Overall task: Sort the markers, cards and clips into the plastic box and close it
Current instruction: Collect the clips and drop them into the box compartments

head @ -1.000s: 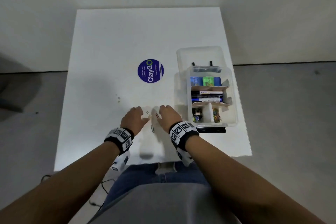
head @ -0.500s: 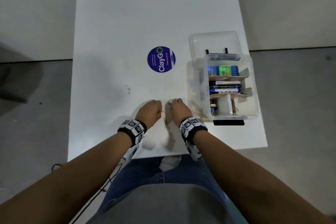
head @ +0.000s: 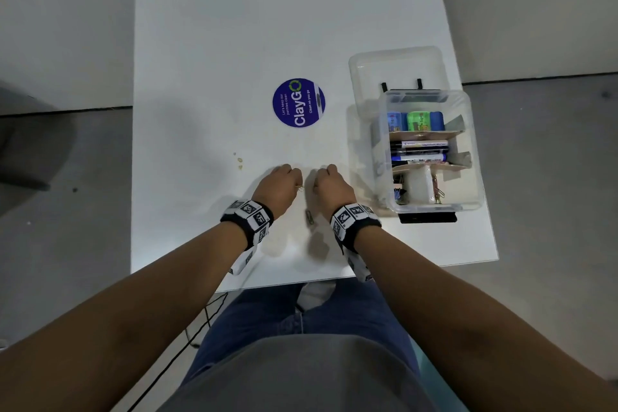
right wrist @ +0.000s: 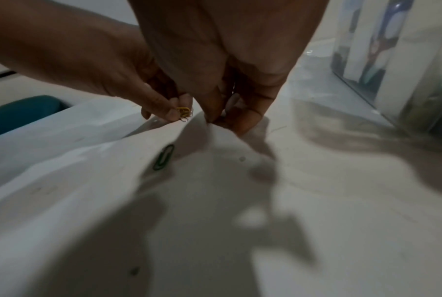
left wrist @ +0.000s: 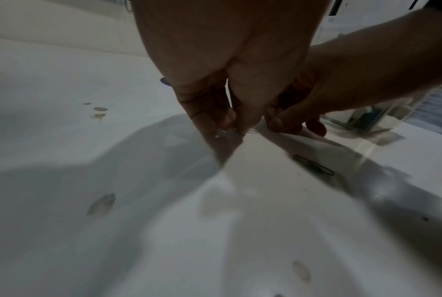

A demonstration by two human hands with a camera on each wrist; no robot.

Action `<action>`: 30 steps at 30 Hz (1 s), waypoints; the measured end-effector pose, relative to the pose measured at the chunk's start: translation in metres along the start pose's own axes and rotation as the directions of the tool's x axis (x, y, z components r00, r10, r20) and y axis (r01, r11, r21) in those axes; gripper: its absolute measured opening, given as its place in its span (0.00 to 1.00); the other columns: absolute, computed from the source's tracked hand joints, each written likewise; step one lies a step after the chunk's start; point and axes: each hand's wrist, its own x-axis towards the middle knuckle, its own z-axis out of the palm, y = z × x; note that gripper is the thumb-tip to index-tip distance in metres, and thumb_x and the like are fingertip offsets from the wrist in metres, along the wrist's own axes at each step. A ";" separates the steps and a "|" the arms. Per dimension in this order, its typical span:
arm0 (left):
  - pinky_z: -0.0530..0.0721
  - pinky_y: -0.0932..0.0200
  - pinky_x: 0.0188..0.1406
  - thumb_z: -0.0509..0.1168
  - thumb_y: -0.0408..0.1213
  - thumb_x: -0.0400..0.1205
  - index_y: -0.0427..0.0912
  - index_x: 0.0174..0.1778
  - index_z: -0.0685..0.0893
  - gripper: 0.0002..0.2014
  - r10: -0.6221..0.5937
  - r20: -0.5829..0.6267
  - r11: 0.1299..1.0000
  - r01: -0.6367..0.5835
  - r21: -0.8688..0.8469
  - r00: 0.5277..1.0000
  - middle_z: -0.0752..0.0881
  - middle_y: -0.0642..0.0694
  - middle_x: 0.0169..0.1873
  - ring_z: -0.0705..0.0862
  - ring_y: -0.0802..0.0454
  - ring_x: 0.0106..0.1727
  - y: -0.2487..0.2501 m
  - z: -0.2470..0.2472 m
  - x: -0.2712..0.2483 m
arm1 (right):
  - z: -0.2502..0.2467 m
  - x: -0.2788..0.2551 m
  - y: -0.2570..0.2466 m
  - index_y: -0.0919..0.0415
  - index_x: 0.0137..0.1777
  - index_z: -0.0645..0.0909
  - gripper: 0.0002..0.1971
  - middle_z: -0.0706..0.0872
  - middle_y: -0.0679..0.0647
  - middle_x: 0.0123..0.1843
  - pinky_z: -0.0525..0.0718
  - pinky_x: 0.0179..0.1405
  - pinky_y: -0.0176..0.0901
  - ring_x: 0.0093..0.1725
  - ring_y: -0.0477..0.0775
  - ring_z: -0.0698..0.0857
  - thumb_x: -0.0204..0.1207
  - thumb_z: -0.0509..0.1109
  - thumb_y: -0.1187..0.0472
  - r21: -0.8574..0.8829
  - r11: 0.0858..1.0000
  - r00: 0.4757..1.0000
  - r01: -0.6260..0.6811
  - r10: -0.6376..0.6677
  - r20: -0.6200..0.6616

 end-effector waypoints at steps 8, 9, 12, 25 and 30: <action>0.81 0.44 0.49 0.64 0.27 0.82 0.31 0.51 0.80 0.04 0.069 -0.032 0.986 -0.064 0.152 0.997 0.79 0.32 0.50 0.78 0.34 0.54 -0.007 0.013 -0.007 | 0.007 -0.018 -0.004 0.66 0.55 0.72 0.07 0.83 0.66 0.56 0.74 0.44 0.48 0.51 0.65 0.84 0.80 0.56 0.71 0.022 0.997 0.987 0.073 -0.075 0.140; 0.81 0.44 0.48 0.65 0.26 0.81 0.30 0.50 0.80 0.04 0.070 -0.030 0.985 -0.064 0.159 0.997 0.80 0.32 0.50 0.79 0.33 0.53 -0.008 0.014 -0.008 | 0.009 -0.023 -0.006 0.66 0.54 0.72 0.06 0.84 0.66 0.55 0.73 0.43 0.47 0.50 0.64 0.83 0.81 0.56 0.70 0.054 0.997 0.986 0.051 -0.058 0.154; 0.79 0.48 0.45 0.66 0.21 0.77 0.32 0.49 0.79 0.08 0.052 -0.023 0.986 -0.047 0.158 0.998 0.80 0.34 0.48 0.79 0.36 0.52 -0.007 0.014 -0.010 | 0.018 -0.030 -0.010 0.71 0.61 0.73 0.12 0.85 0.68 0.57 0.76 0.45 0.47 0.54 0.67 0.85 0.81 0.55 0.70 0.050 0.999 0.984 -0.019 0.010 0.176; 0.72 0.55 0.44 0.62 0.23 0.80 0.33 0.55 0.76 0.09 -0.028 -0.028 0.995 0.031 0.090 0.999 0.78 0.37 0.54 0.77 0.40 0.56 0.000 0.017 -0.022 | 0.011 -0.036 -0.010 0.74 0.72 0.67 0.22 0.72 0.68 0.69 0.83 0.59 0.57 0.68 0.68 0.74 0.77 0.60 0.76 -0.183 0.961 0.959 0.209 -0.165 0.229; 0.72 0.57 0.41 0.59 0.31 0.85 0.38 0.47 0.77 0.03 -0.012 -0.001 0.989 0.012 -0.148 1.000 0.81 0.44 0.42 0.79 0.44 0.44 0.010 0.014 -0.033 | -0.008 -0.027 0.007 0.69 0.61 0.72 0.11 0.83 0.67 0.57 0.79 0.46 0.52 0.53 0.65 0.84 0.80 0.55 0.72 0.051 0.996 0.991 0.075 -0.080 0.106</action>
